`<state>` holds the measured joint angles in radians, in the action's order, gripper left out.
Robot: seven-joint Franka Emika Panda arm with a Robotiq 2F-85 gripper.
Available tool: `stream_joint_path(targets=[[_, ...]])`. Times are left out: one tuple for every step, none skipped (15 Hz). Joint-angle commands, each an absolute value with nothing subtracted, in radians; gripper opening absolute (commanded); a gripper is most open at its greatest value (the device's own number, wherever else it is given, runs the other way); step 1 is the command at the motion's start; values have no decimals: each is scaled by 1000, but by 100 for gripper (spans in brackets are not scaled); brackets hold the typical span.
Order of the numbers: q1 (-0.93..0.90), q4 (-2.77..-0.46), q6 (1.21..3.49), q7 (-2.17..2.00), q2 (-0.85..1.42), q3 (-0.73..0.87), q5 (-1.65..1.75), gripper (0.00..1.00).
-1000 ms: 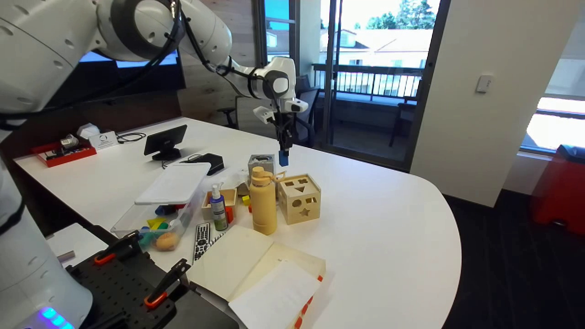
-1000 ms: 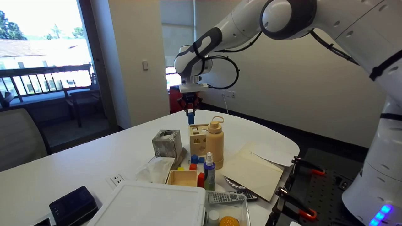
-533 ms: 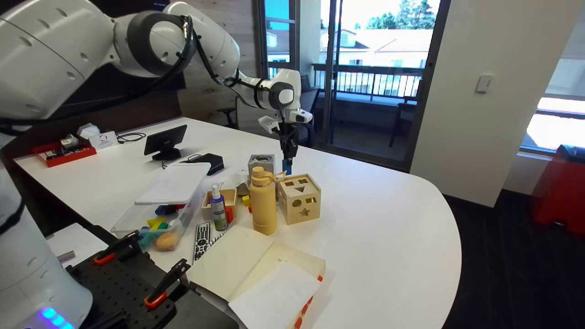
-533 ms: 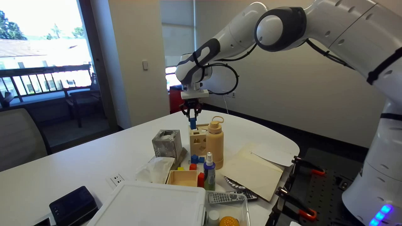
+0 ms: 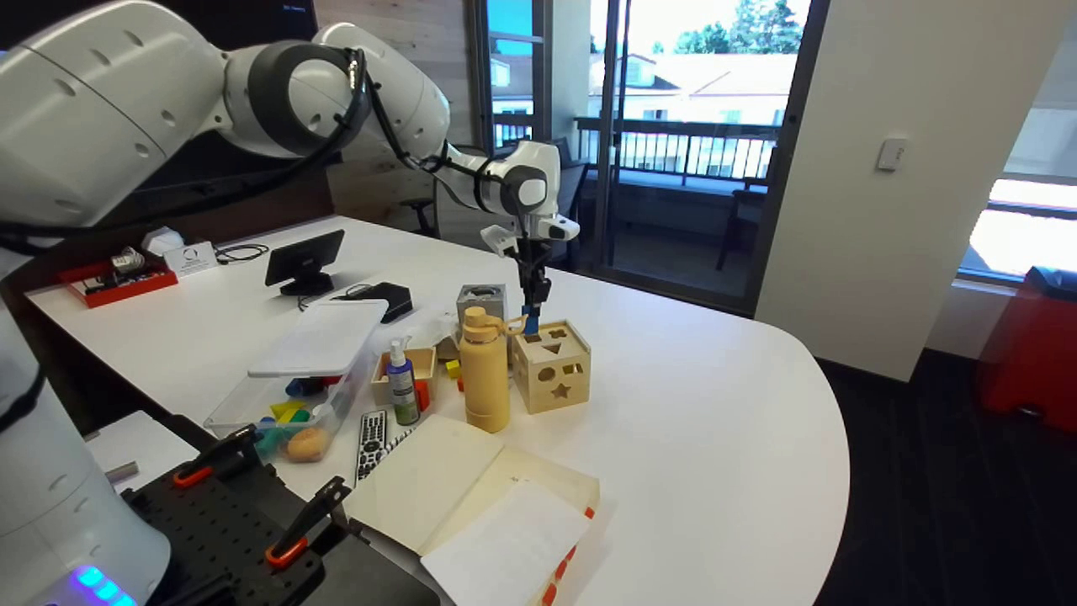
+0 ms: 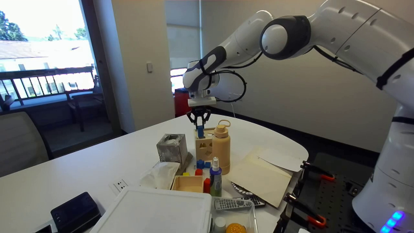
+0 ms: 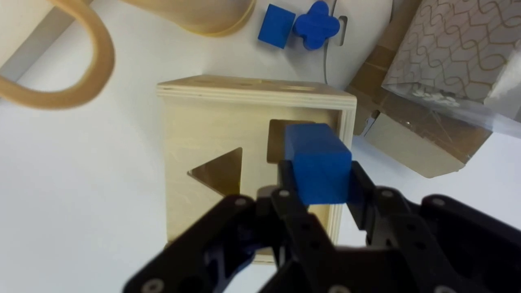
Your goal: Put one blue block inside the wooden toy box.
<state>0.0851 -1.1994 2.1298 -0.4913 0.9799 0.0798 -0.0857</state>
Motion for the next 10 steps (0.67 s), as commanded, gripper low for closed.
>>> stream_joint_path(targets=[[96,-1163,2103,-480,1000,86,-127,9],[99,-1166,2108,-478,1002,85,-133,9],[101,-1167,2109,-478,1003,85,-138,9],[104,-1168,2115,-478,1005,86,-140,9],[106,-1169,2118,-478,1007,86,-142,9],[108,-1170,2118,-479,1008,88,-143,9],[110,-1171,2120,-478,1008,87,-145,9],[113,-1170,2121,-477,1010,87,-147,9],[114,-1170,2122,-478,1011,88,-148,9],[114,-1170,2121,-479,1012,88,-148,9]])
